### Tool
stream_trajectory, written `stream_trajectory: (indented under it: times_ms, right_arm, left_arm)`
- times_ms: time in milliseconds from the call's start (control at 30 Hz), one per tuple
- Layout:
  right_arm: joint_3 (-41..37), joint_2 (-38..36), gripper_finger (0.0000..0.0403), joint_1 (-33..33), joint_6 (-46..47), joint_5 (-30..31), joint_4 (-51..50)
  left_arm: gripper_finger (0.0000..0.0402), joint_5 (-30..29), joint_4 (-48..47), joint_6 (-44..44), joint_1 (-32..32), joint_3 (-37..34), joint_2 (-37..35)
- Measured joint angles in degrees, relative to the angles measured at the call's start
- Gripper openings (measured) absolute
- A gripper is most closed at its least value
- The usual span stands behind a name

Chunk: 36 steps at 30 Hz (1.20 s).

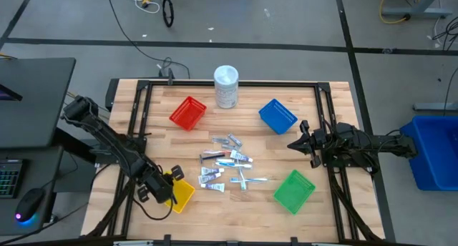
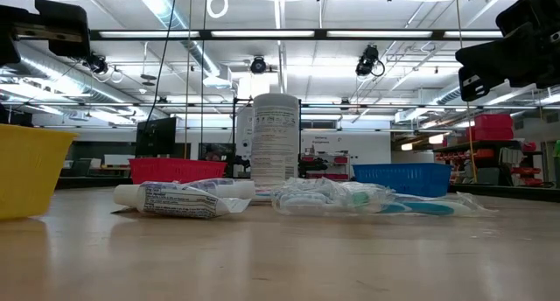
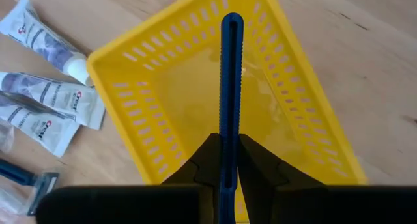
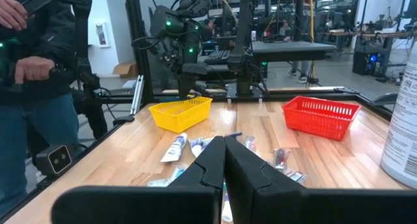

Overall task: Pick & Place Travel size toiletries
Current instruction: Put the blue razor blade into the yellow basket

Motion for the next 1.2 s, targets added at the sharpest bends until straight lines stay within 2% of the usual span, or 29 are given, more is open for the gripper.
stream_trajectory:
  times_ms: [433, 900, 1200]
  right_arm:
    - [0.0, 0.0, 0.0013, 0.0, -0.02, -0.01, 0.0]
    - [0.0, 0.0, 0.0014, 0.0, -0.02, -0.02, 0.0]
    - [0.0, 0.0, 0.0014, 0.0, -0.01, 0.0, -0.01]
  left_arm:
    - [0.0047, -0.01, 1.27, -0.09, 0.74, 0.0, 0.0]
    - [0.0105, -0.25, 1.59, -0.34, 0.78, 0.0, 0.0]
    - [0.0113, -0.26, 1.6, -0.37, 0.78, 0.0, 0.0]
